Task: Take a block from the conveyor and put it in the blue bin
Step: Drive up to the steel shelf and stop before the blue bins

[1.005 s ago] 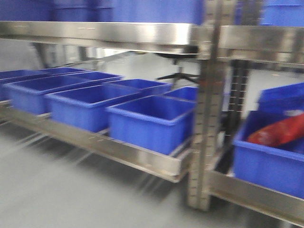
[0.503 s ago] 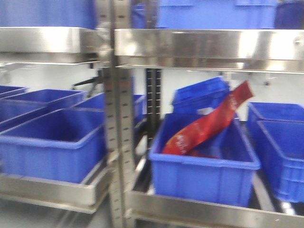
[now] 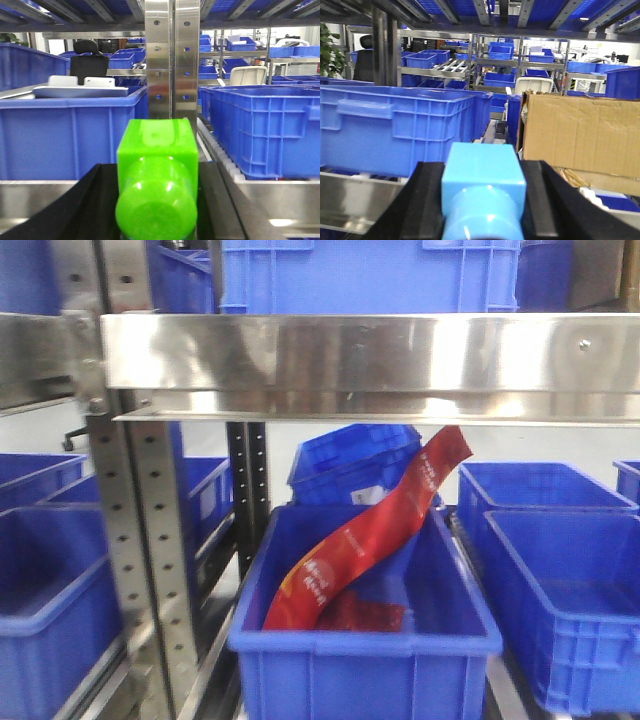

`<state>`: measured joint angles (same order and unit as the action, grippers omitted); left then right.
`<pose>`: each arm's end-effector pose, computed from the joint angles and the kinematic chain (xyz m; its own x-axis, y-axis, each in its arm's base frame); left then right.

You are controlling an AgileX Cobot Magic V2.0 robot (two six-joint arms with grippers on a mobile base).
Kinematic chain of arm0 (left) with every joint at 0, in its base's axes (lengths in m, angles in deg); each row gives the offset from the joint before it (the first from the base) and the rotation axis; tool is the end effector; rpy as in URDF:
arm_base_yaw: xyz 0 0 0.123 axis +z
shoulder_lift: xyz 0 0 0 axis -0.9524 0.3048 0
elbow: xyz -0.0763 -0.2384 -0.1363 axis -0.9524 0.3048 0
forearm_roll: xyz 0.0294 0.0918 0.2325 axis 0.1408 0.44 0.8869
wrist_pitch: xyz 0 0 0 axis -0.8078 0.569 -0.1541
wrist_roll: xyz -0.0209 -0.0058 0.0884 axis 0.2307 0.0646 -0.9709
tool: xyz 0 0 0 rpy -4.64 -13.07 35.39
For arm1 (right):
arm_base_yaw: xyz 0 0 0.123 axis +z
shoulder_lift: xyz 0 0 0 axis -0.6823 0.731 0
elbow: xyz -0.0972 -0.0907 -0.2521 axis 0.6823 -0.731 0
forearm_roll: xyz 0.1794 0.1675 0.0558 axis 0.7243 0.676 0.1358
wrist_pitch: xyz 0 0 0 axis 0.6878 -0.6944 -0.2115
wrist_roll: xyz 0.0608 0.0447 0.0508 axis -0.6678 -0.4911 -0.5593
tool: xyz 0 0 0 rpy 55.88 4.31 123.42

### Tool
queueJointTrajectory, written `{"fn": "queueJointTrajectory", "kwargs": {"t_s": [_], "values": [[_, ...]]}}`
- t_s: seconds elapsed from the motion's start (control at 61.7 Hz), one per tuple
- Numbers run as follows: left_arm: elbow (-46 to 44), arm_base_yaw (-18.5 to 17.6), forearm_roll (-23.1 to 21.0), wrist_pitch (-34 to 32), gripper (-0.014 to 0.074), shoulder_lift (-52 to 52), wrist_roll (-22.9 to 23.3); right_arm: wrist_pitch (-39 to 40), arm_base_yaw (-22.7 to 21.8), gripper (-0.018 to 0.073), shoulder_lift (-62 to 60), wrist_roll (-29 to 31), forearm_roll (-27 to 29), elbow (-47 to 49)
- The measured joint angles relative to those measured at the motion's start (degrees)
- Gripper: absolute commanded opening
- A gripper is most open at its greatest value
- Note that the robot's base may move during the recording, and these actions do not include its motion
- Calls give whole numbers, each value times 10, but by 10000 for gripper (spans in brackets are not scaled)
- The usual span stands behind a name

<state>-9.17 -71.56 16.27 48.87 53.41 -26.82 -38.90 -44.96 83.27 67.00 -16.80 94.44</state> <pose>0.0631 -0.0004 0.3518 0.1086 0.0514 -0.9928 -0.0060 0.9987 0.0510 0.0542 -0.0033 0.3388 0.1211 -0.0278 -0.9923 0.0526 0.9984 -0.0215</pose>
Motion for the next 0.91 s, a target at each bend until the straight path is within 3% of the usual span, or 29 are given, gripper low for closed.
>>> {"fn": "queueJointTrajectory", "kwargs": {"t_s": [0.908], "values": [[0, 0, 0, 0, -111, 0, 0, 0, 0, -162, 0, 0, 0, 0]]}}
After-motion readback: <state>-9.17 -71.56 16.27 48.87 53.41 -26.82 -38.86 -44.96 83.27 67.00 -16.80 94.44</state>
